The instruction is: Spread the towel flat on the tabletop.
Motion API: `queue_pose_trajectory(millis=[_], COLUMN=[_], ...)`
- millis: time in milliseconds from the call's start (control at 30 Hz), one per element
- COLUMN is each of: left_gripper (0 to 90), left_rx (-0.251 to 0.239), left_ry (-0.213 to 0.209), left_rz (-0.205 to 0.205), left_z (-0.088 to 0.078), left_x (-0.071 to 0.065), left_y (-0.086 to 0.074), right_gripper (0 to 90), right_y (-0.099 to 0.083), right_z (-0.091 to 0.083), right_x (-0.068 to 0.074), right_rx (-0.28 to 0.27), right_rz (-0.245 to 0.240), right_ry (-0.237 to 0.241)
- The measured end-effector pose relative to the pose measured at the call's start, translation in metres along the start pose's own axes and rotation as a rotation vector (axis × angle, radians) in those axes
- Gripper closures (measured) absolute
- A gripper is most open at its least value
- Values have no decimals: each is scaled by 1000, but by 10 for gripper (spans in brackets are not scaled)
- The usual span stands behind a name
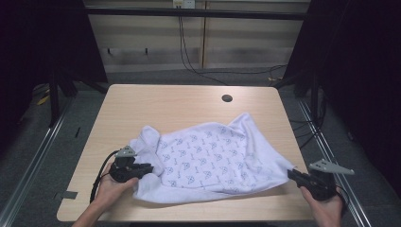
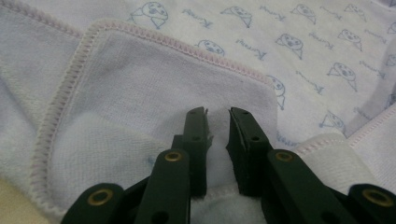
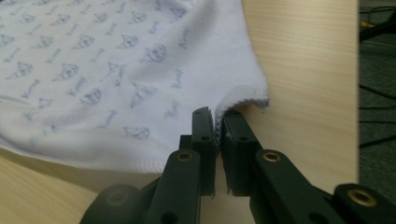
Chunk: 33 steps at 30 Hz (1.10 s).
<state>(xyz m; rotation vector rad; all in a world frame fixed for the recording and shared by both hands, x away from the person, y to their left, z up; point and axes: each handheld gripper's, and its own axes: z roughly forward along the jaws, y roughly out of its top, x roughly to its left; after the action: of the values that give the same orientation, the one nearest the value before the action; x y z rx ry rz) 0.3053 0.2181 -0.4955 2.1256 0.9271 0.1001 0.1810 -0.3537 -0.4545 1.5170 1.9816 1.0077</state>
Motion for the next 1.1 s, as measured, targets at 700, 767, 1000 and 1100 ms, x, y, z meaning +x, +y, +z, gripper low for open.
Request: queue_pose_trajectory(millis=[700, 767, 1000, 1100], left_gripper=[596, 568, 551, 540], left_rx=[-107, -145, -193, -138], left_ry=[-79, -47, 32, 67], left_rz=[-7, -32, -107, -106], left_z=[-34, -34, -27, -16], left_x=[-17, -5, 36, 43], left_y=[-2, 6, 26, 21], right_gripper=[531, 516, 415, 421], right_y=[18, 25, 31, 28], right_z=[38, 55, 107, 111], right_x=[80, 99, 144, 138], right_rx=[36, 85, 226, 223], right_rz=[-101, -185, -292, -291], right_ry=[200, 217, 233, 195])
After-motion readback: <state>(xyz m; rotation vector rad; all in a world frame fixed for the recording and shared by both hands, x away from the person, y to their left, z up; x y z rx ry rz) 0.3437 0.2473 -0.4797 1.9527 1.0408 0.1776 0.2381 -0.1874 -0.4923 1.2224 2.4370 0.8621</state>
